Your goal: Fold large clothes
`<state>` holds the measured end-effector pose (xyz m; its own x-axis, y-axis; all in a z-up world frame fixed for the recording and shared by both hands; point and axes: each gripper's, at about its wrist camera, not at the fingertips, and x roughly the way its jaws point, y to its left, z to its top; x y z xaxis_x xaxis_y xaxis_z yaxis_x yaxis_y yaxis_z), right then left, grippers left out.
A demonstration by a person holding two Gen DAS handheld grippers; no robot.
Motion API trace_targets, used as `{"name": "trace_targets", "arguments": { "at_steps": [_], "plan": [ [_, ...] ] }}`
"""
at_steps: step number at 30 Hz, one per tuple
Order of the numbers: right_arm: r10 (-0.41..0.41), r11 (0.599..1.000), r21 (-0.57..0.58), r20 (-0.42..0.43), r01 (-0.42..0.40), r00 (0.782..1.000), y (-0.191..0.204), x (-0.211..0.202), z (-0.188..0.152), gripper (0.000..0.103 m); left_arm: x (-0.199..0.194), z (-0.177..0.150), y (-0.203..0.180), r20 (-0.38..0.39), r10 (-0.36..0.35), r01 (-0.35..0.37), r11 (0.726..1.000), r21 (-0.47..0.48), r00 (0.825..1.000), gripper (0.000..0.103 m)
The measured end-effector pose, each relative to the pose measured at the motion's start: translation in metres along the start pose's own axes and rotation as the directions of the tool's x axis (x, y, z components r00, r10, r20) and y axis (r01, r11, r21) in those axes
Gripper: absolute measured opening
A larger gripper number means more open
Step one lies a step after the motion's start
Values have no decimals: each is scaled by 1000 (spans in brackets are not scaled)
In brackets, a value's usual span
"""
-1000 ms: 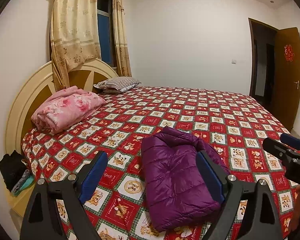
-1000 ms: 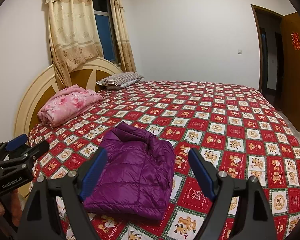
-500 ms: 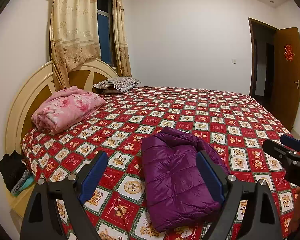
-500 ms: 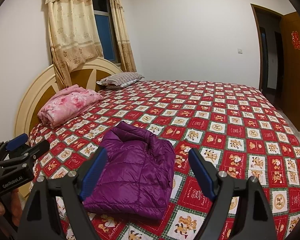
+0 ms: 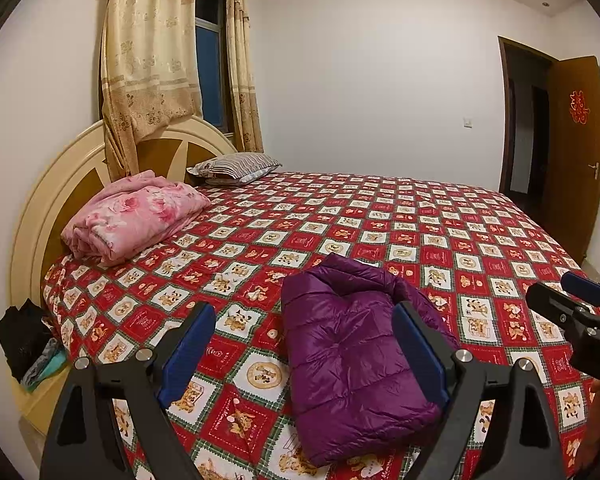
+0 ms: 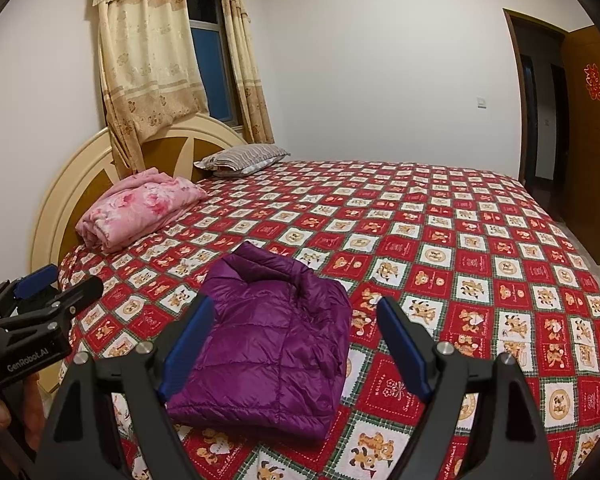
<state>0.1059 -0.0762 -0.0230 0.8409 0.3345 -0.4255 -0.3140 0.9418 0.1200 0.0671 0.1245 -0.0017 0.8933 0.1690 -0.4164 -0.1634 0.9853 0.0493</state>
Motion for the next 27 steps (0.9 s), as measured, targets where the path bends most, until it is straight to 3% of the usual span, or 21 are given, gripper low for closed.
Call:
{"name": "trace_targets", "arguments": {
  "at_steps": [12,27],
  "plan": [
    [-2,1000,1,1,2,1000,1,0,-1,86,3,-2,-4,-7,-23,23,1000,-10,1000,90],
    [-1,1000,3,-7,1,1000,2,2,-5,86,5,-2,-6,-15,25,-25,1000,12,1000,90]
  ]
}}
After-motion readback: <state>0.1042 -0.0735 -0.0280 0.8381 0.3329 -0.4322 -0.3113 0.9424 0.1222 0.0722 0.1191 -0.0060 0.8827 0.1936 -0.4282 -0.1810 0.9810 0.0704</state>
